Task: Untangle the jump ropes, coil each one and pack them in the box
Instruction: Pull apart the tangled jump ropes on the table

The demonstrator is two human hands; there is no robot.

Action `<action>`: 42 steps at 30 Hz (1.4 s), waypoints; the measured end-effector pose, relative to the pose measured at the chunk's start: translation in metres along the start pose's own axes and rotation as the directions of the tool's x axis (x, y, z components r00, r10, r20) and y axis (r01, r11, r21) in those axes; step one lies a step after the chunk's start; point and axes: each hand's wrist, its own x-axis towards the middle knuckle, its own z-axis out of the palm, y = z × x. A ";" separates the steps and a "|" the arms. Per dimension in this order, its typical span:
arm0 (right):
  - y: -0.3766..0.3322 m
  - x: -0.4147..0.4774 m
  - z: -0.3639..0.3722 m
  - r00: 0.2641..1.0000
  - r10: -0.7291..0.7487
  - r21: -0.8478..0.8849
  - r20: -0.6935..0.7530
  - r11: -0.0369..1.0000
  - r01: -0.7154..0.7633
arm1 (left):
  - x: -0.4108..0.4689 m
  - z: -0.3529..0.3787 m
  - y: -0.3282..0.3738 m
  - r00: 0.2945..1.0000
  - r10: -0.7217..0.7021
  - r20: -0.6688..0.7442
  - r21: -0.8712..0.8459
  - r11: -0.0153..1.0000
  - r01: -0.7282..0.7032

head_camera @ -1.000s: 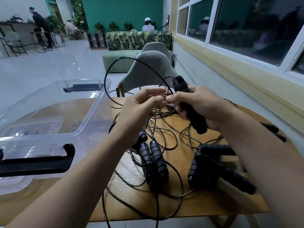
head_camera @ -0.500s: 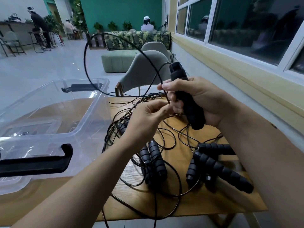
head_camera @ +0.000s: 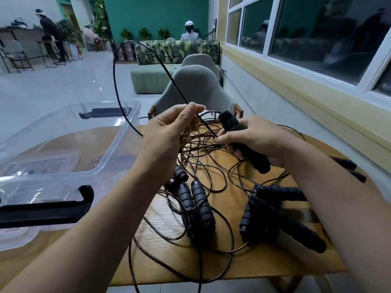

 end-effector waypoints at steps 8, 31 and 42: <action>-0.013 -0.008 0.000 0.993 -0.117 0.156 -0.004 0.981 0.116 | -0.005 0.010 -0.006 0.991 -0.099 0.089 0.116 0.989 0.089; -0.013 -0.007 0.002 0.993 -0.112 0.238 -0.028 0.964 0.116 | -0.009 0.015 -0.007 0.995 -0.047 0.083 0.177 0.984 0.031; 0.001 -0.005 0.032 0.991 -0.089 0.145 0.099 0.987 0.075 | -0.002 0.008 0.012 0.975 -0.213 -0.065 -0.233 0.953 0.193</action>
